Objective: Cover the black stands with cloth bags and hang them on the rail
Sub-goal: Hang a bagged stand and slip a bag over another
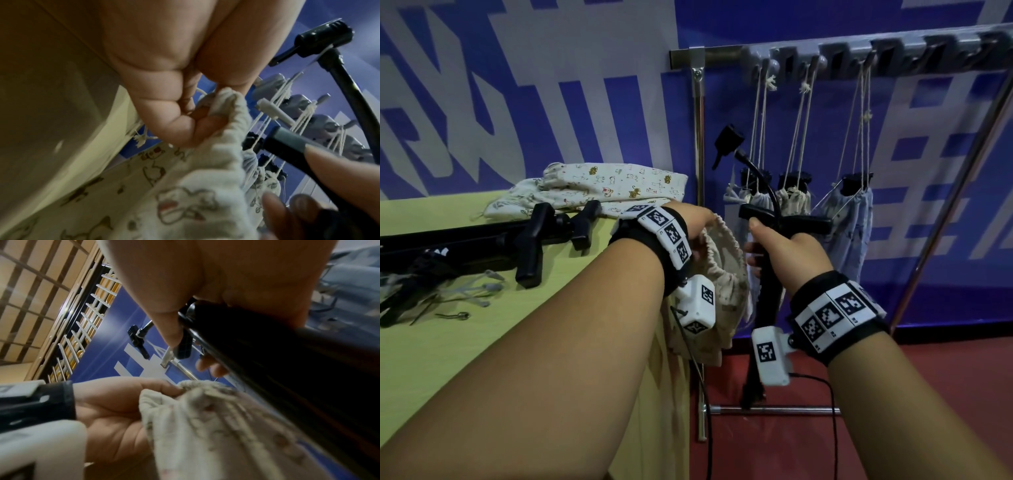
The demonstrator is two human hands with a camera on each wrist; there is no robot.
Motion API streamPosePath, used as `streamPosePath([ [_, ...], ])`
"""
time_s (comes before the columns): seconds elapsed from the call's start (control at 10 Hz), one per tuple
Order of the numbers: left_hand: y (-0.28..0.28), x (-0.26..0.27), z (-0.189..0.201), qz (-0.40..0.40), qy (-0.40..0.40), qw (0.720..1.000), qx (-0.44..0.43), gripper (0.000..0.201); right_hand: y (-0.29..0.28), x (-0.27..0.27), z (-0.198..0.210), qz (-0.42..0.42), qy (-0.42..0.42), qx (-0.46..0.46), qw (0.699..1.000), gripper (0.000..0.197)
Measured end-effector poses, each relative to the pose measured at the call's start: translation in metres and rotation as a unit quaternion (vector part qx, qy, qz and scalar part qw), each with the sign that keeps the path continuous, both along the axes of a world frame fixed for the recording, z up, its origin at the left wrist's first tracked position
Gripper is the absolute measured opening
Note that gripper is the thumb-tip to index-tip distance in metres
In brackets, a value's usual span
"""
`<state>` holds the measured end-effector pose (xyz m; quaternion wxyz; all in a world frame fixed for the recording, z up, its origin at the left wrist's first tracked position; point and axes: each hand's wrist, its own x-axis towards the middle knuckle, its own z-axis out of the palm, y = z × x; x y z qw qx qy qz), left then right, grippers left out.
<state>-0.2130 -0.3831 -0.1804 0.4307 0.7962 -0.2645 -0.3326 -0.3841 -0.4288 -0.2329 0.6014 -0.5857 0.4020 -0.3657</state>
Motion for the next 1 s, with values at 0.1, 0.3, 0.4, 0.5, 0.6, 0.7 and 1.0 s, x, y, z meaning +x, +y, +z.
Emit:
streamPosePath([
  [0.1,-0.019,0.026,-0.017,0.021,0.113,0.993,-0.033,0.027,-0.003,-0.006,-0.001,-0.014,0.023,-0.020,0.999,0.046],
  [0.3,-0.010,0.010,-0.004,0.062,0.194,0.978,-0.053,0.013,-0.005,-0.011,-0.002,0.023,0.006,0.001,1.000,0.035],
  [0.4,-0.006,0.011,0.000,0.064,0.214,0.973,-0.053,0.018,-0.005,-0.010,-0.005,0.029,0.015,0.009,0.999,0.030],
  [0.5,-0.005,0.014,0.000,0.064,0.229,0.969,-0.065,0.012,-0.008,-0.009,-0.010,0.024,0.041,0.002,0.999,0.033],
  [0.6,-0.007,0.021,-0.003,0.083,0.264,0.958,-0.082,0.012,-0.011,-0.008,-0.016,0.019,0.054,0.006,0.998,0.038],
  [0.7,-0.013,0.030,-0.010,0.083,0.261,0.958,-0.084,0.033,-0.015,-0.009,-0.021,-0.001,0.080,0.005,0.997,0.041],
  [1.0,-0.008,0.023,-0.003,0.106,0.224,0.964,-0.101,0.019,-0.016,-0.018,-0.014,0.008,0.149,-0.020,0.989,0.041],
])
